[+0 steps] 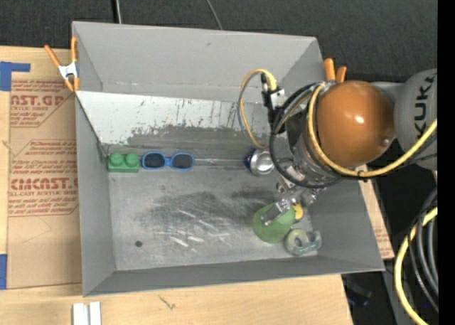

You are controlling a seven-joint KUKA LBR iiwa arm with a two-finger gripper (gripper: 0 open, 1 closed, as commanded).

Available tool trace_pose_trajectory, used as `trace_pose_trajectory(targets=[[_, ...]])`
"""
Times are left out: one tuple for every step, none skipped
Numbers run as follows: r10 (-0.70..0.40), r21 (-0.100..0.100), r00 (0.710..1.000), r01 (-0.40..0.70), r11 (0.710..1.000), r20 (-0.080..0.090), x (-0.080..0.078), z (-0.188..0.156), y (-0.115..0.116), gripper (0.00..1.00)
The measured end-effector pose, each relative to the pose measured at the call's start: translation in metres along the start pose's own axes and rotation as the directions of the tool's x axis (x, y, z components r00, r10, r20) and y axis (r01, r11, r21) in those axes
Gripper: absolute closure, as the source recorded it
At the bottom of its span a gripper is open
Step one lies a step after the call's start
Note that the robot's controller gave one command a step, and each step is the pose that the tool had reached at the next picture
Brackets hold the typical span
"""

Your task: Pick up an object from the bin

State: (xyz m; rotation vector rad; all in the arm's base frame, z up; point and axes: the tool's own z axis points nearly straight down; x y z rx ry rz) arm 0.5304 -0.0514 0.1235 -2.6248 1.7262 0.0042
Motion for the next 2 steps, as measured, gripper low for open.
trace_pose_trajectory(targets=[[-0.062, 0.002, 0.998, 0.062, 0.998, 0.002, 0.009, 0.02, -0.029, 0.0], [0.015, 0.001, 1.0, -0.015, 1.0, 0.002, 0.006, 0.023, 0.009, 0.0]])
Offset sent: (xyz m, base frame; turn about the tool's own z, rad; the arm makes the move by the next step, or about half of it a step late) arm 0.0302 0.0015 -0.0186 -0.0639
